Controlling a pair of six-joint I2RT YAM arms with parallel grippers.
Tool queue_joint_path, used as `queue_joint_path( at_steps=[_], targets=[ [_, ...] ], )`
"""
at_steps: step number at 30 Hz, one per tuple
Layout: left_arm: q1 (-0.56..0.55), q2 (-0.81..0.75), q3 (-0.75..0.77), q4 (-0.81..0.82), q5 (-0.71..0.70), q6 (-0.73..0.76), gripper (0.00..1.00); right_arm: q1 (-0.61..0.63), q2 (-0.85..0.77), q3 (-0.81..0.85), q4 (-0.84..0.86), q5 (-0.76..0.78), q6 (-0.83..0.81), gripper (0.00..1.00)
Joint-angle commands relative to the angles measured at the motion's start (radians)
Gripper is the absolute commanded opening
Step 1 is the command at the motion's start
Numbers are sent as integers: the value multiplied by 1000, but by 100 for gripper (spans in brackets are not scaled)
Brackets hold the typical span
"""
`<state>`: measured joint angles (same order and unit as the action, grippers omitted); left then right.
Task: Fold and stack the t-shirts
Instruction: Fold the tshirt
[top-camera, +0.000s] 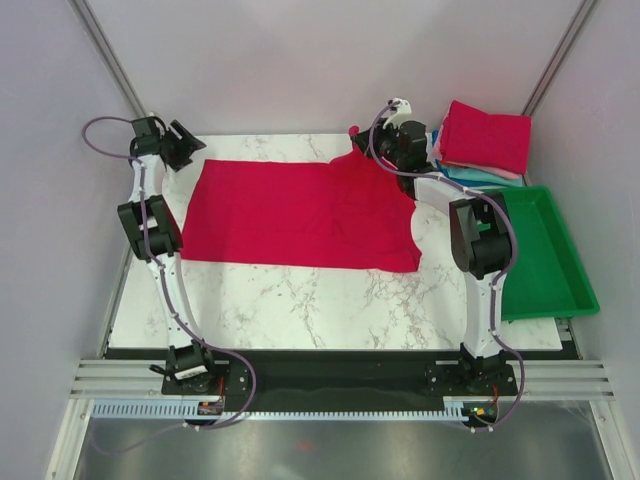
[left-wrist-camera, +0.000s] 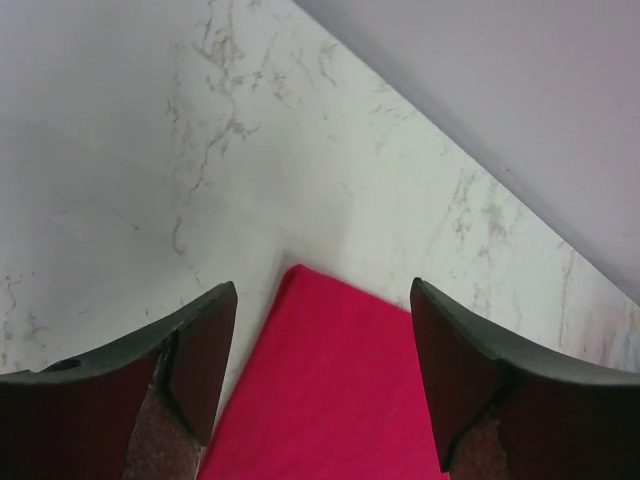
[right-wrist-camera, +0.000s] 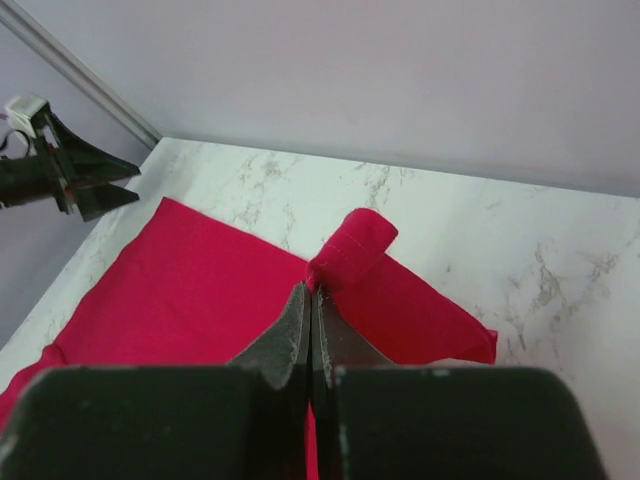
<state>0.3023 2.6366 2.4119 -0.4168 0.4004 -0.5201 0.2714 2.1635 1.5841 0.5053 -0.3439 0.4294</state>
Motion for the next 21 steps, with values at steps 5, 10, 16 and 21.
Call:
queue_joint_path(
  at_steps=[5, 10, 16, 21],
  targets=[
    [-11, 89, 52, 13, -48, -133, 72, 11, 48, -13, 144, -9, 26, 0],
    [-40, 74, 9, 24, -57, -129, 59, 6, 55, -29, 139, 3, 14, 0],
    [-60, 45, -48, 35, -83, -81, 52, 5, 64, -36, 153, -6, 29, 0],
    [-60, 49, -50, 44, -92, -67, 41, 2, 68, -35, 157, -12, 37, 0]
  ],
)
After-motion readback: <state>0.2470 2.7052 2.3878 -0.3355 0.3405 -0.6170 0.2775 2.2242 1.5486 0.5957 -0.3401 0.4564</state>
